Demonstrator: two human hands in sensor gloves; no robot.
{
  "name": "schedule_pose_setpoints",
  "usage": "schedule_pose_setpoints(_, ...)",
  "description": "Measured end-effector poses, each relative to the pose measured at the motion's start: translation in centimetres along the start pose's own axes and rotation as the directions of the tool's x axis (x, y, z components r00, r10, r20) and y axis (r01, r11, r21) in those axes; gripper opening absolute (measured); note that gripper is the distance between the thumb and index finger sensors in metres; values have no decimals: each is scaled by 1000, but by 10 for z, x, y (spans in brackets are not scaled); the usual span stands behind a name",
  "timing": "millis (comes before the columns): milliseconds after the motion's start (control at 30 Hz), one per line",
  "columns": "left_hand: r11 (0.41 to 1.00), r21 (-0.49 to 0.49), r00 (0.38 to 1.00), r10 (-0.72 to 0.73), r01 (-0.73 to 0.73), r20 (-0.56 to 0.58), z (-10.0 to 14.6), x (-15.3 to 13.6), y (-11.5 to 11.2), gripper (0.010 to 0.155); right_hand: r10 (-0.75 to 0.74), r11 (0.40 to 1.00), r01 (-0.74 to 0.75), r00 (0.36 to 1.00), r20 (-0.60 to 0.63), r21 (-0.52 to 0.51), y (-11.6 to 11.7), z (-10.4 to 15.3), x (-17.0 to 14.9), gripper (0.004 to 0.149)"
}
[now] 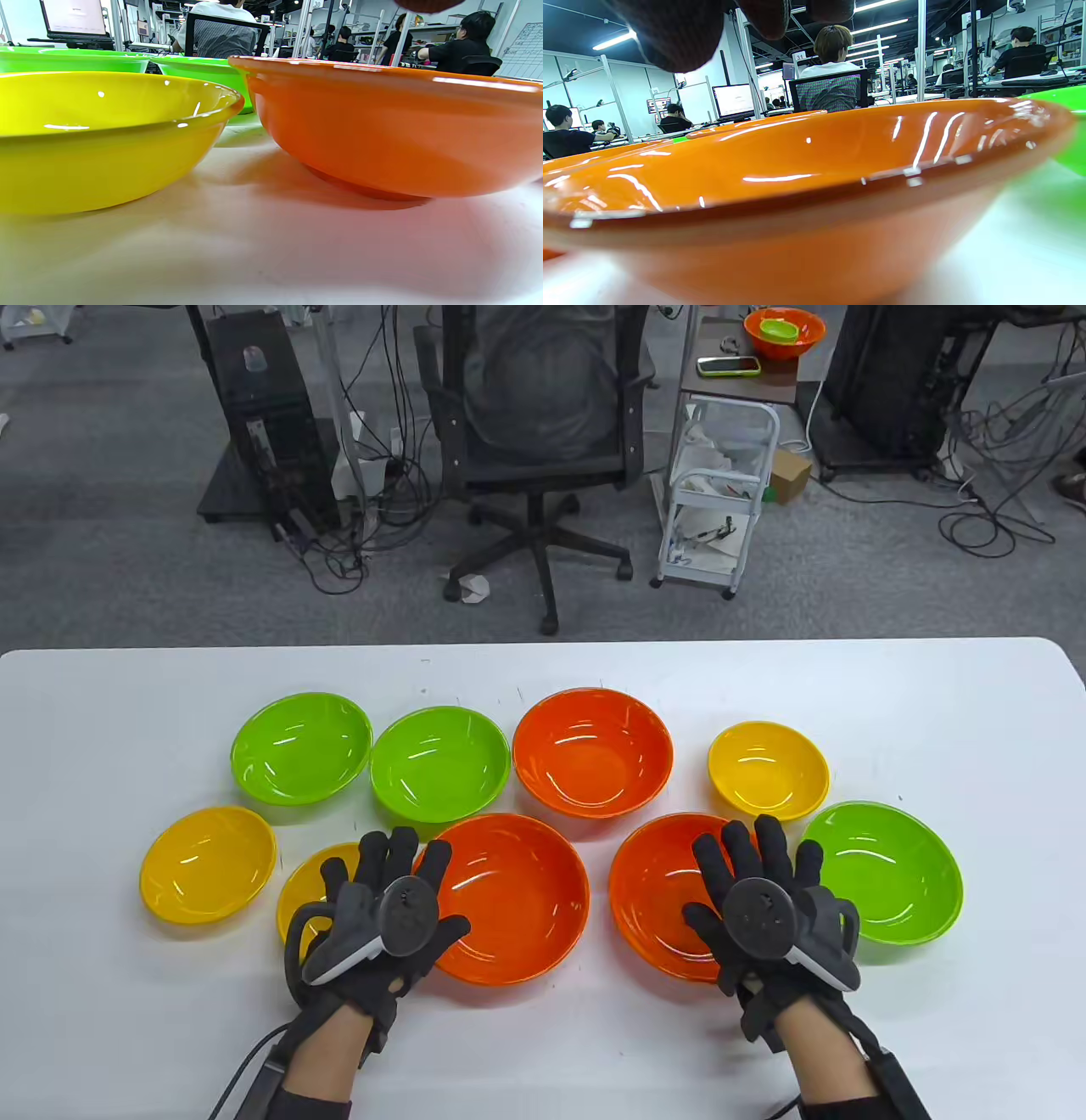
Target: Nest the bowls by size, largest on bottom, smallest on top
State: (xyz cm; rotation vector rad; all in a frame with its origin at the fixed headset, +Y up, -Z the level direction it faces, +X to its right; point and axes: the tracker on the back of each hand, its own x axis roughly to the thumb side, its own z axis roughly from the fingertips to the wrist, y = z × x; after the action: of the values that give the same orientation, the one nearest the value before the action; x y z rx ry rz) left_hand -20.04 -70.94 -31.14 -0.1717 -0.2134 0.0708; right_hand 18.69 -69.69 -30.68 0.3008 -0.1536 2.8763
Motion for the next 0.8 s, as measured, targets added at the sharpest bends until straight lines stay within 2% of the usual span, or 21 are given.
schedule_pose_setpoints(333,1000,5,999,29,-28,-17,-3,-7,3,84,-6,1000,6,1000,-23,-1,-2,0,-3,73)
schedule_pose_setpoints(600,998,-28,997,56,-57,-50,-10,-8,0,84,-22,1000,22,998,-60,0,-3,-2,-13,73)
schedule_pose_setpoints(800,996,14,988,89,-88,-126,-15,-22,18,82,-46,999,46,996,-71,-3,-5,0,-17,73)
